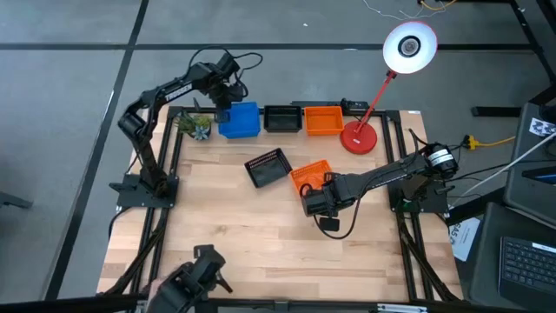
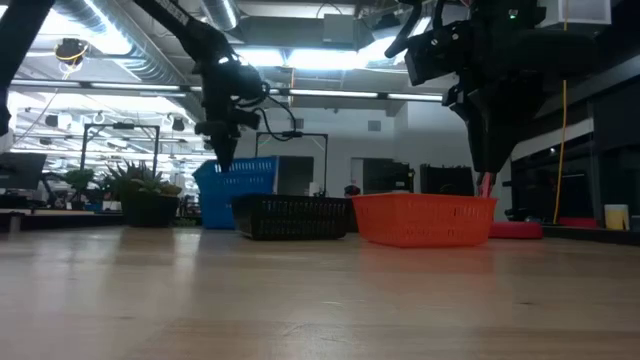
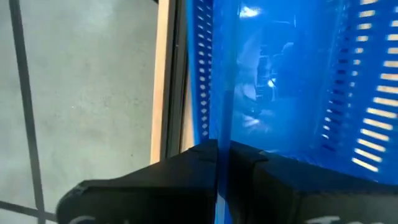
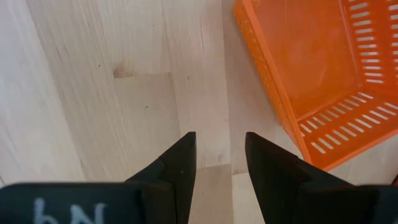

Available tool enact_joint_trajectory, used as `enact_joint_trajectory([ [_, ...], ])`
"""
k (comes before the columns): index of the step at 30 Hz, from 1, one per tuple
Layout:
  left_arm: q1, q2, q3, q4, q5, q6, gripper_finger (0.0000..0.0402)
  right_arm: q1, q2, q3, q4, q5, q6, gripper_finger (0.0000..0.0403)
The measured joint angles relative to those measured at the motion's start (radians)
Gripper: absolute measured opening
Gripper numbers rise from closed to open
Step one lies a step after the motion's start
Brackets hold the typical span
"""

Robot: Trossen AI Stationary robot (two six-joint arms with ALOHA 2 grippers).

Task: Stack baskets by color
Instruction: Stack the bottom blue bin on top of the top blue bins

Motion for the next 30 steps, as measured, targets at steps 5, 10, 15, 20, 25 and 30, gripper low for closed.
enact_joint_trajectory([
  [5,-0.006,0.019,0.0,0.073,-0.003,-0.002,0.0009,0.0,0.0,0.0,0.0,0.0,0.02,0.0138],
  [10,-0.013,0.019,0.0,0.067,-0.008,-0.008,0.003,0.0,0.0,0.0,0.0,0.0,0.019,0.0138],
  [15,-0.016,0.019,0.0,0.048,-0.012,-0.037,0.0062,-0.002,0.0,0.0,0.0,0.0,0.018,0.0139],
  [20,-0.023,0.018,0.032,0.033,-0.019,-0.054,0.0084,-0.002,0.0,0.0,0.0,0.0,0.019,0.0138],
  [25,-0.044,0.015,0.171,-0.093,-0.024,-0.085,0.0086,-0.002,0.0,0.0,0.0,0.0,0.017,0.0139],
  [30,-0.069,0.019,0.206,-0.022,-0.131,-0.186,0.0083,-0.003,0.0,0.0,0.0,0.0,0.02,0.0138],
])
